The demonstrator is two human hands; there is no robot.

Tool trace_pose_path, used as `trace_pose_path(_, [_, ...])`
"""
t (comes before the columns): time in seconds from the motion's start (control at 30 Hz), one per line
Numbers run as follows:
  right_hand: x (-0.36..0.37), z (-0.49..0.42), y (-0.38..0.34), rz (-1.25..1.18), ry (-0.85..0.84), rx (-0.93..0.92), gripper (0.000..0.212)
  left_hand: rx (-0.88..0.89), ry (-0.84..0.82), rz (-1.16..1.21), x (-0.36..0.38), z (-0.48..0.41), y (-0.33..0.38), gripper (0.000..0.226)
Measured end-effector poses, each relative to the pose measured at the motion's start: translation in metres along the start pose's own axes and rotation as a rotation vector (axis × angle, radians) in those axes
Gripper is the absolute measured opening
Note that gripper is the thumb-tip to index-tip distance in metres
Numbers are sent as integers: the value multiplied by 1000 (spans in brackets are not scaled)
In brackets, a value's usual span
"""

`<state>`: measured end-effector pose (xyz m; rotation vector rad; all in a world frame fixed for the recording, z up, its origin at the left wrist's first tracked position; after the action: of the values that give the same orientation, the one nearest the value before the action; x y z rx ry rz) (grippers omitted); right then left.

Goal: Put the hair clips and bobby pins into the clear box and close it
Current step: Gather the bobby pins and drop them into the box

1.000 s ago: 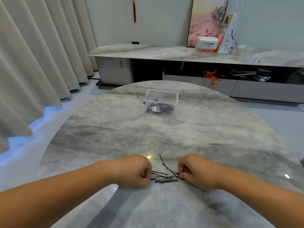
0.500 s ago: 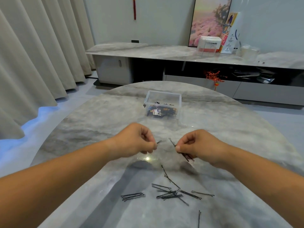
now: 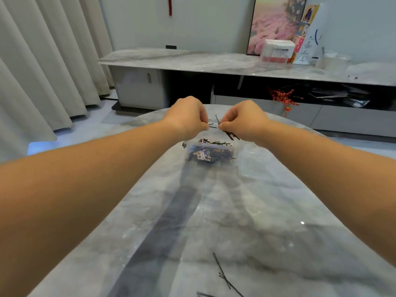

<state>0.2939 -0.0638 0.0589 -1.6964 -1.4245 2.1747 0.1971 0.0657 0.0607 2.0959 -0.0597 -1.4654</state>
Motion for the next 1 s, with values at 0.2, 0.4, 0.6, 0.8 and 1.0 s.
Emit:
trace_pose_path(0.2, [6, 1, 5, 133, 88, -114, 7, 47, 12, 61, 19, 5, -17, 18])
trace_pose_path(0.4, [-1, 57, 19, 19, -13, -131, 6, 53, 78, 190, 7, 51, -18, 8])
trace_pose_path(0.6, [16, 166, 41, 178, -447, -151, 30, -4, -398, -85, 8, 148, -19, 15])
trace_pose_path(0.8, [41, 233, 52, 367, -618, -204, 80, 14, -685, -328, 3, 220, -1, 30])
trace_pose_path(1.0, [58, 259, 44, 346, -509, -298, 55, -18, -797, -359, -1, 271, 0, 43])
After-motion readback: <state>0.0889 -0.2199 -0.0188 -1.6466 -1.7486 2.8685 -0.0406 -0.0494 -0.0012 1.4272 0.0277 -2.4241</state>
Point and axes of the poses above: each hand's wrist, its own z-axis away from the middle knuckle, its own x-axis out of the palm, y = z × x, the point moved 2 cm from there along -z, towards the middle knuckle, and after that the axes turned 4 degrees about x, right-handed, at the moved point
